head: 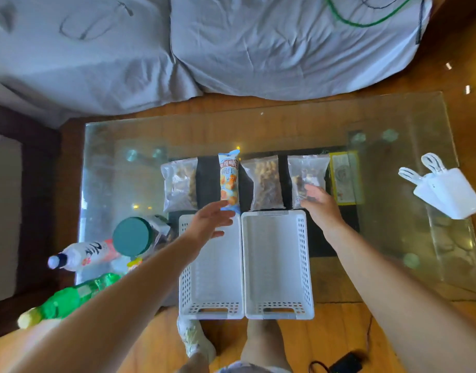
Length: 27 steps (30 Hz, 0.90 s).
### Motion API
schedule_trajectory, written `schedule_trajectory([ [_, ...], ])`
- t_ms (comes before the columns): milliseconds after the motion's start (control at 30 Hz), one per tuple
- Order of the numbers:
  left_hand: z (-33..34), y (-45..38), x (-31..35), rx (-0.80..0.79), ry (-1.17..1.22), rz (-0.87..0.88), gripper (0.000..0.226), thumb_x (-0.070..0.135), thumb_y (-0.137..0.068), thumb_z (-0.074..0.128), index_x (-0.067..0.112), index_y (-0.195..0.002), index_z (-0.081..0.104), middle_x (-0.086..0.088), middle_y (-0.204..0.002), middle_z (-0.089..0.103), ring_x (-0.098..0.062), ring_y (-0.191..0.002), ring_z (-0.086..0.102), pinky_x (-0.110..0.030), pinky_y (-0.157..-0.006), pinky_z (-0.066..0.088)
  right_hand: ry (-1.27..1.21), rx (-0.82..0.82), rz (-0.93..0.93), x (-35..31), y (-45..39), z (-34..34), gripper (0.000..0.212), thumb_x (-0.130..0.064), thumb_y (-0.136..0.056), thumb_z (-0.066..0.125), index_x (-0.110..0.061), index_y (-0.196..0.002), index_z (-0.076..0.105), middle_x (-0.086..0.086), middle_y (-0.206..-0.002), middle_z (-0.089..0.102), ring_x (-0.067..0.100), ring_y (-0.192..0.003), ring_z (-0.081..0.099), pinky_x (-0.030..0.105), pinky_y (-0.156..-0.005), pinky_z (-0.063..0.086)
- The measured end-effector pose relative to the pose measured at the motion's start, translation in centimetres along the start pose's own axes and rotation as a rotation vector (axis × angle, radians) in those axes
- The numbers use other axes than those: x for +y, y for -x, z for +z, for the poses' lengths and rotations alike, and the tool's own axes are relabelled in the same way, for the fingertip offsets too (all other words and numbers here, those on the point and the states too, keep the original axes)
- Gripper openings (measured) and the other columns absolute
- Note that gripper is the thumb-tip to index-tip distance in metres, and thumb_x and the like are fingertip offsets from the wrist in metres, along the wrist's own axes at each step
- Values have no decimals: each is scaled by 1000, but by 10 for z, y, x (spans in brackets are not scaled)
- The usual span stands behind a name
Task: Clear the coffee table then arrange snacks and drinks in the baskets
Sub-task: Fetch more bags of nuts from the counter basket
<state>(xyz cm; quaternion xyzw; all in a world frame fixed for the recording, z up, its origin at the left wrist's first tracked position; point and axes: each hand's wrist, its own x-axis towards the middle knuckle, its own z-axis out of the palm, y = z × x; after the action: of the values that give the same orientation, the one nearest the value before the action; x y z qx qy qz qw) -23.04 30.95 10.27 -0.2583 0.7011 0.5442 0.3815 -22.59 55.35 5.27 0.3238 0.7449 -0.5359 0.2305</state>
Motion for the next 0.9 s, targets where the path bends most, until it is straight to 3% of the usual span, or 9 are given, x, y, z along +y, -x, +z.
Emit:
schedule_trajectory([
  [133,-33,62,-12,56,75,-15,33,9,-96,44,14,-127,52,-6,-109,64,-17,-92,62,-32,-84,47,-59,-135,38,-26,62,31,33,-8,-89,53,-12,-121,56,20,-118,61,26,-94,59,34,-77,47],
  [233,-59,108,-33,119,205,-19,32,9,-95,45,14,-125,53,-3,-101,66,-10,-83,63,-27,-78,46,-8,-211,42,-37,108,62,31,-4,-88,51,-8,-119,57,25,-114,62,20,-82,56,22,-63,40],
  [300,-78,141,-56,186,316,-19,32,9,-93,47,14,-124,55,1,-92,68,-9,-78,65,-29,-78,49,40,-276,52,-41,138,85,31,-3,-88,50,-6,-119,55,21,-105,63,15,-69,55,22,-58,36],
  [367,-95,175,-83,242,442,-42,32,10,-93,47,17,-123,55,3,-90,68,-6,-73,66,-24,-68,51,114,-334,76,-42,167,106,32,-2,-89,50,-3,-121,53,12,-92,60,12,-63,53,23,-55,34],
  [567,-140,277,-206,506,910,-71,30,12,-93,46,20,-120,54,10,-77,71,-11,-79,62,-24,-68,44,402,-489,39,-33,254,183,34,-4,-90,50,-6,-123,52,14,-97,60,13,-62,52,23,-52,32],
  [700,-161,339,-306,673,1125,-93,30,14,-94,46,18,-122,54,7,-84,71,-12,-79,60,-25,-67,42,492,-544,5,-18,303,242,33,-1,-90,49,-3,-123,51,11,-77,57,6,-47,54,15,-40,33],
  [767,-168,369,-359,748,1221,-135,32,12,-96,43,12,-126,51,1,-91,67,-13,-77,59,-26,-65,43,543,-571,-3,-7,327,276,34,-3,-90,50,-5,-124,51,12,-82,61,8,-56,58,14,-43,37],
  [900,-172,416,-454,880,1380,-214,35,9,-97,41,4,-131,46,-20,-126,58,-17,-77,58,-27,-66,48,634,-645,-26,18,371,342,30,-12,-92,49,-12,-123,54,17,-112,65,20,-82,59,25,-64,43],
])
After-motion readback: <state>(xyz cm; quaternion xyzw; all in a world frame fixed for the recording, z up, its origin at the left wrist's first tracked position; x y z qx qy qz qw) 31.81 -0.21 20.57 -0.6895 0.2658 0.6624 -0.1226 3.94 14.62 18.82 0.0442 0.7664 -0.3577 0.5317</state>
